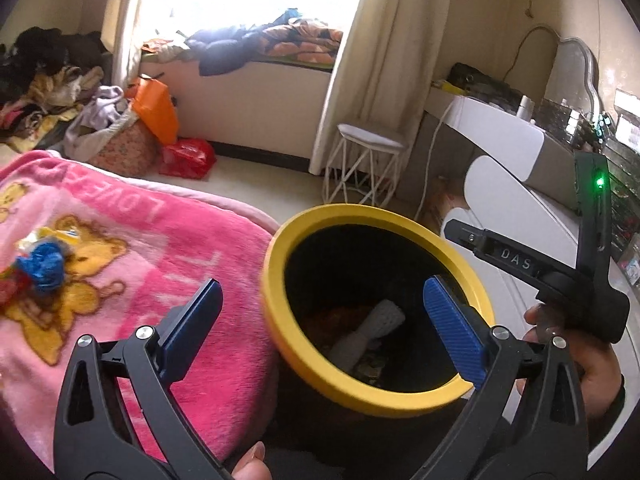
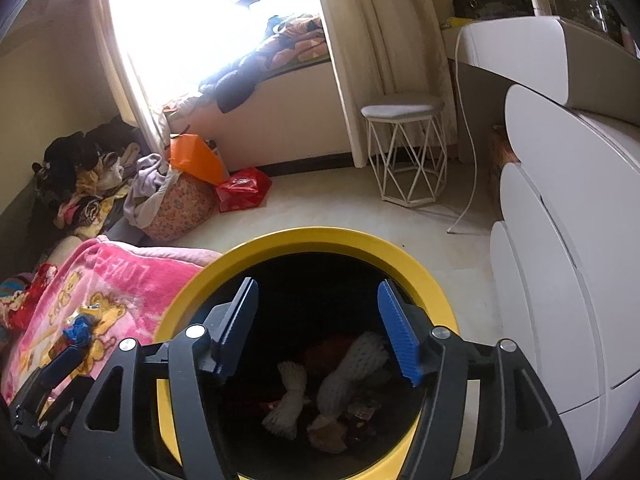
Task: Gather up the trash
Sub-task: 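Open both tools to drop the green packet and foam net into the bin, then move both open tools from the bin back over the trash on the blanket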
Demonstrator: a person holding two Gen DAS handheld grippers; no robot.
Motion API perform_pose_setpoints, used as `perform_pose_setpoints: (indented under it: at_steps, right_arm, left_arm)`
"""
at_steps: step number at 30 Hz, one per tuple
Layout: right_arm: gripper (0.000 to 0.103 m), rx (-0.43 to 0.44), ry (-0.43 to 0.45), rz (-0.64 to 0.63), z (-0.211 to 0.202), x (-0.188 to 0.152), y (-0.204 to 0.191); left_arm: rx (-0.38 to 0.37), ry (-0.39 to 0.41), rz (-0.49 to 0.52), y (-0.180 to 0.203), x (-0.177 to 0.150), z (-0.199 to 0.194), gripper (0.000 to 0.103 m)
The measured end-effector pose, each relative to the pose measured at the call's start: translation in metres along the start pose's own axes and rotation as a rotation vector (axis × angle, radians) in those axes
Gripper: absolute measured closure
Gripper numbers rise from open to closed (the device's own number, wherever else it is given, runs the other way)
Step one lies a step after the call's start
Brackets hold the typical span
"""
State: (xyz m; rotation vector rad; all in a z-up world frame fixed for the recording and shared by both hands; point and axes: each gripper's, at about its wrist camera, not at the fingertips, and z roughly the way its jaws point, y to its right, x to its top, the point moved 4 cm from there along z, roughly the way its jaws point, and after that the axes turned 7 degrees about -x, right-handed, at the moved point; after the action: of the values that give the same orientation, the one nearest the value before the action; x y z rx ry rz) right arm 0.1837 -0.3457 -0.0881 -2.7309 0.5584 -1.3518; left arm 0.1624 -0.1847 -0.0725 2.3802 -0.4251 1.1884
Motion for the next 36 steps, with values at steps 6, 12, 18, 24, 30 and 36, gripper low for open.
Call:
perform_pose_setpoints:
  at_steps: [6,12,18,24,30,36]
  right_arm:
    - [0.039,0.033,0.018,-0.029,-0.008,0.000,-0.019]
    - [0.038,0.081,0.046,-0.087,-0.019,-0.003,-0.049]
    - [0.034,0.129,0.081,-0.141,-0.034,-0.008,-0.076]
    - [0.033,0.171,0.086,-0.171,-0.042,-0.014,-0.096]
    - [0.033,0.211,0.099,-0.206,-0.050,-0.020,-0.115]
    - [0.033,0.247,0.102,-0.248,-0.056,-0.027,-0.134]
  left_arm:
    - [0.041,0.047,-0.007,-0.013,0.002,-0.023,0.011]
    - [0.088,0.091,-0.005,-0.026,0.004,-0.046,0.011]
    - [0.135,0.131,-0.007,-0.039,0.007,-0.065,0.011]
    - [0.179,0.165,-0.026,-0.057,0.009,-0.085,0.011]
    - [0.216,0.187,-0.047,-0.075,0.009,-0.099,0.011]
    - [0.253,0.209,-0.075,-0.095,0.009,-0.113,0.011]
